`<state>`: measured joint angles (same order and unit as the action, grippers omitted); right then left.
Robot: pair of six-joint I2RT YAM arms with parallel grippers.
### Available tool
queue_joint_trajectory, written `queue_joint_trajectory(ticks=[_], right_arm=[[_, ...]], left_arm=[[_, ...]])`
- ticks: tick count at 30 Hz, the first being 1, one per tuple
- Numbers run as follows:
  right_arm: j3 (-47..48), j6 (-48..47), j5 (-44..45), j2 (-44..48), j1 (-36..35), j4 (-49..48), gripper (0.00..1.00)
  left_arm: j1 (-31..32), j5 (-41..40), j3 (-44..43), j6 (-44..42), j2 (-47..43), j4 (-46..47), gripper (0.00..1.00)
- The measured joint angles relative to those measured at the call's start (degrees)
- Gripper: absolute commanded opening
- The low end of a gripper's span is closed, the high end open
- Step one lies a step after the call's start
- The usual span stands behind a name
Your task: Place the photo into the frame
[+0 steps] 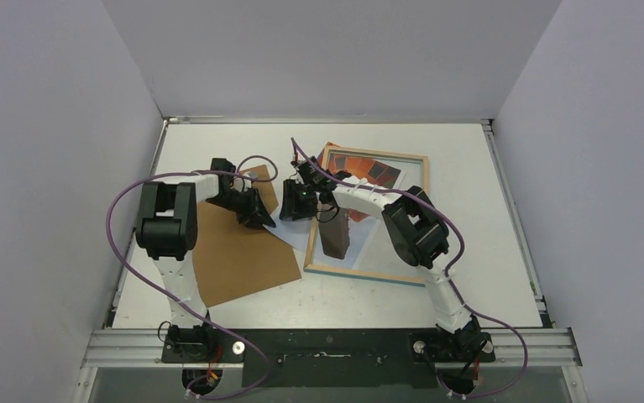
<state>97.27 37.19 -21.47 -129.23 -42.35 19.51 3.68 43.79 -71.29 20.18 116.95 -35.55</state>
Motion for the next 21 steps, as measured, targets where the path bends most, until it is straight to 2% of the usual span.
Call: queue_joint_trajectory(ticks=[4, 8, 13, 17, 21], right_arm=[[-0.4, 0.4, -0.7, 0.0, 0.2, -0.7, 0.48], [-0.7, 0.8, -2.0, 0.1, 0.4, -1.6, 0.47], [-2.1, 1.3, -1.8, 0.9, 0.7, -3.0, 0.53], [-4.9, 0.8, 1.0, 4.4, 0.7, -2.3, 0.58], [-8.5, -0.7, 5.8, 10.6, 0.8, -2.1, 0.6]], left_arm=[[0.0, -0.6, 0.0, 0.5, 0.0, 0.0, 0.0], [-0.1, -0.7, 0.1, 0.6, 0.0, 0.0, 0.0], [-0.1, -1.1, -1.8, 0.2, -0.1, -2.7, 0.0], [-0.5, -2.2, -5.9, -0.3, -0.8, -7.1, 0.0], [-1.2, -4.0, -10.0, -1.2, -3.8, -11.2, 0.0]])
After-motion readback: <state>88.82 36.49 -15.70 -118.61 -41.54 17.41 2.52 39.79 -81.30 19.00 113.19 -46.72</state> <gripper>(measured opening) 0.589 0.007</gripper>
